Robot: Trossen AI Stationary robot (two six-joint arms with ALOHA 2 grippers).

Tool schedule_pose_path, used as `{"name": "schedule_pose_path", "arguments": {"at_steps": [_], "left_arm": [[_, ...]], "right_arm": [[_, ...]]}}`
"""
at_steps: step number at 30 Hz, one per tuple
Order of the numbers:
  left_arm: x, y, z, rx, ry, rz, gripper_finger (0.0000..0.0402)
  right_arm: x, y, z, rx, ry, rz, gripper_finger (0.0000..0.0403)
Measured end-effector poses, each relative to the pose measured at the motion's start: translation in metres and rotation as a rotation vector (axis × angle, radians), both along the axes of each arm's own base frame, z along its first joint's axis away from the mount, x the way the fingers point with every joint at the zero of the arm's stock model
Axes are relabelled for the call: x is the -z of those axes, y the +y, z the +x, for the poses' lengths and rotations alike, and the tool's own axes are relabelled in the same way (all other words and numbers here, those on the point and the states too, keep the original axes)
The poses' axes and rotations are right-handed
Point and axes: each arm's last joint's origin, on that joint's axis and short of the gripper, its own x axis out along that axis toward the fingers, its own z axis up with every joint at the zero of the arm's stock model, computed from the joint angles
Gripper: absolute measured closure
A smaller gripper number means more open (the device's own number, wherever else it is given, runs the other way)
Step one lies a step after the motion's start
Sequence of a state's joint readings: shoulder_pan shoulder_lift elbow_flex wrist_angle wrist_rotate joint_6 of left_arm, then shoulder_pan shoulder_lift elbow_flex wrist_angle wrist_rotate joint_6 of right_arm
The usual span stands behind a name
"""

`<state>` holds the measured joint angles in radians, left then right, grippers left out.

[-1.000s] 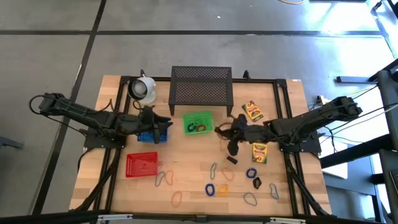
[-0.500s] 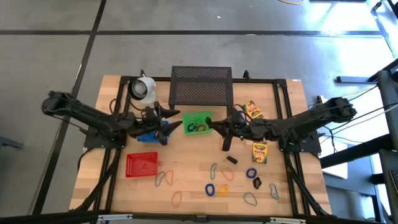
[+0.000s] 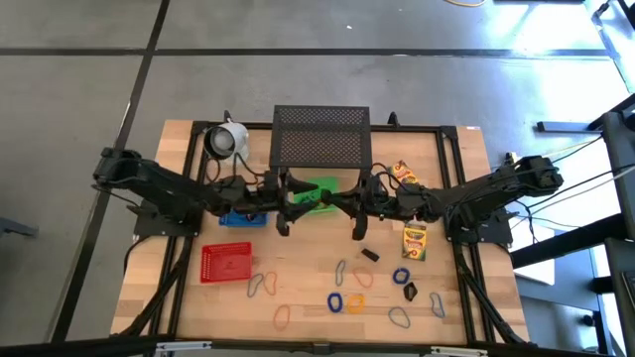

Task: Pick & Place Office Desk Supplies
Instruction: Put the black rubber band into the blue bin

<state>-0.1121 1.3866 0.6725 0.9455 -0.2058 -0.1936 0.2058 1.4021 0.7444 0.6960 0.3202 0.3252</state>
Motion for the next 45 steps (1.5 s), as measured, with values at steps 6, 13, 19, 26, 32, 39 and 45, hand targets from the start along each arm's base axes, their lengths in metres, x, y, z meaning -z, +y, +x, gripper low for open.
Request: {"name": "schedule_pose_path", "arguments": {"at_steps": [6, 13, 19, 26, 32, 39, 45], "left_arm": [[-0.002, 0.001, 0.017, 0.037, 0.005, 0.027, 0.0171], [0.0, 0.0, 0.021, 0.074, 0.023, 0.037, 0.0187], [0.001, 0.001, 0.021, 0.067, 0.036, 0.066, 0.0269], [0.001, 0.001, 0.021, 0.062, 0.041, 0.09, 0.0391], [0.002, 0.0, 0.021, 0.071, 0.054, 0.093, 0.0398], [0.005, 0.001, 0.02, 0.082, 0.106, 0.04, 0.0398], [0.014, 0.007, 0.009, 0.068, 0.338, -0.063, 0.0398]], "right_arm": [[-0.001, 0.001, 0.0, -0.026, -0.008, 0.001, 0.039], [-0.001, 0.004, -0.001, -0.037, -0.009, 0.001, 0.0389], [-0.001, 0.004, -0.001, -0.038, -0.01, 0.001, 0.0389], [-0.001, 0.004, -0.001, -0.042, -0.01, 0.0, 0.0389], [0.002, 0.005, -0.001, -0.079, 0.017, 0.064, 0.037], [-0.006, 0.002, -0.013, -0.133, 0.079, 0.069, 0.0266], [-0.011, -0.008, -0.043, -0.101, 0.281, 0.108, 0.0191]]}}
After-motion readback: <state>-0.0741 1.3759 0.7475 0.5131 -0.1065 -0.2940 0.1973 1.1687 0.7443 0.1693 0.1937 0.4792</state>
